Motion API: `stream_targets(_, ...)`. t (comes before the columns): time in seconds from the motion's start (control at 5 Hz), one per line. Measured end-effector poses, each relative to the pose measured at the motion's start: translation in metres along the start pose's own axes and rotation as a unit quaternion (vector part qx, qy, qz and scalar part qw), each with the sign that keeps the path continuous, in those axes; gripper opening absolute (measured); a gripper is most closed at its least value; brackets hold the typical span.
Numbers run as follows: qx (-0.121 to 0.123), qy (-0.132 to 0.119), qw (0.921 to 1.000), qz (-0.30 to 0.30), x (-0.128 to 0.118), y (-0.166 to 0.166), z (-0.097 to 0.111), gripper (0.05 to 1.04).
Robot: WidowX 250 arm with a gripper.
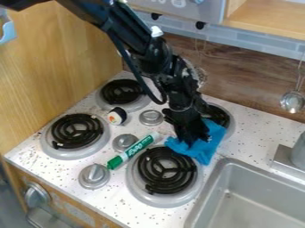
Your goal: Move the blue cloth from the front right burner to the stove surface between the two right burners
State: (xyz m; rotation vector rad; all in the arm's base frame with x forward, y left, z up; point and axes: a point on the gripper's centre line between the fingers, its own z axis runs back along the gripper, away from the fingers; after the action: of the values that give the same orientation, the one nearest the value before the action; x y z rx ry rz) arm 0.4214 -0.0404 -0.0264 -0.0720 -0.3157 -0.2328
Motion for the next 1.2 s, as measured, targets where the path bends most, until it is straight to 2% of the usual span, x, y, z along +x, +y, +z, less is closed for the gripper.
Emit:
stream_targets(0.4,0.018,-0.007,0.9992,0.035,-0.009,0.033,0.010,0.117)
stream_targets(0.6,0.012,-0.008,0.9992,0.037,-0.008,0.033,0.011,0.117)
stream_targets(1.0,-0.008,-0.007,0.9993,0.037,-0.003,0.017,0.012,0.117)
stream_targets(1.2,-0.025,-0.008,0.9996,0.014,0.002,-0.011,0.010,0.117)
